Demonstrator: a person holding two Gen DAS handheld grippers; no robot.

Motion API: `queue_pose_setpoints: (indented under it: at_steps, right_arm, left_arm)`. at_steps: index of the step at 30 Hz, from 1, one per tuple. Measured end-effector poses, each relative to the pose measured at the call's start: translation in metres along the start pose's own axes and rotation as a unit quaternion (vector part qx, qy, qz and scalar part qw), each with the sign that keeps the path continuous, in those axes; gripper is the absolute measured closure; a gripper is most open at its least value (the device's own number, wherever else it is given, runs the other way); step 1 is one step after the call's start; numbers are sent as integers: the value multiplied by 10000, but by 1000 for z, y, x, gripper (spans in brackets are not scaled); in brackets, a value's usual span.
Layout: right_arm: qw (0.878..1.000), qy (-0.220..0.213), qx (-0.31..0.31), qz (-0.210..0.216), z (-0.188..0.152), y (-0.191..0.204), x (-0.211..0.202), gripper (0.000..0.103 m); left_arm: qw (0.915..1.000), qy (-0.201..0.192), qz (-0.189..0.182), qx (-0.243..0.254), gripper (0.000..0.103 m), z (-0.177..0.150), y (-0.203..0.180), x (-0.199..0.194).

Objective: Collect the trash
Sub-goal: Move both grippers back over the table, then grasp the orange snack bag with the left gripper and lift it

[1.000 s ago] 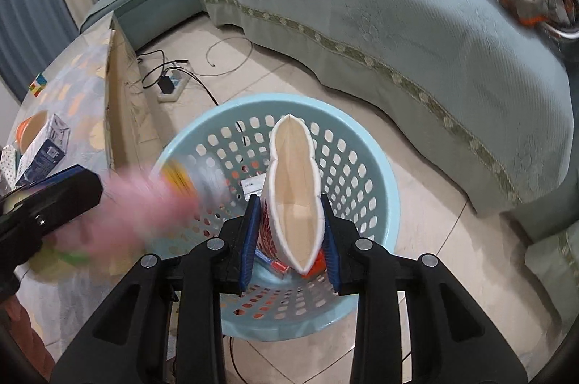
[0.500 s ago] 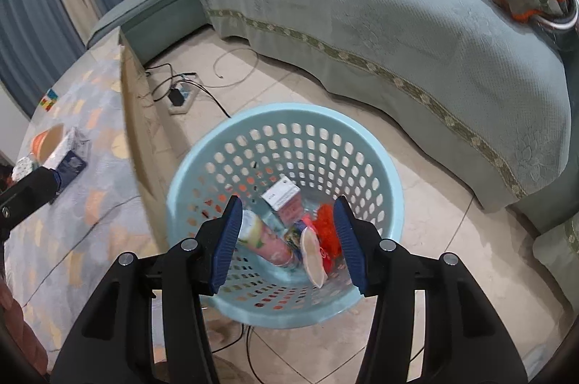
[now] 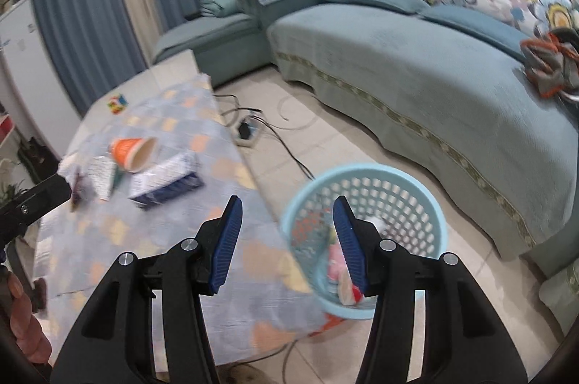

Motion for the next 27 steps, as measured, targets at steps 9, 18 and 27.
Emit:
queue_pose_setpoints:
  at_steps: [9,18,27]
  right_arm:
    - [9980,20,-416,472,13,80,2,48]
    - [9924,214,-1044,618,10,153,62,46]
    - [9921,221,-1091,581,4,179,134,51]
  left_arm:
    - [9913,-574,845,-829,40,4,103,-89]
    - [9696,-487,2198,-961,34,-3,211,-87]
    - [9672,-217,2293,-1070,34,5,277,-24]
Point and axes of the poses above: each gripper's, at about its wrist camera, not at the fingertips, and x roughly the way its jaws point, y to its left, z to its top, the point moved 2 cm from there along x, roughly the way its jaws point, and after that the axes turned 1 degree about x, right-handed, at the moved point
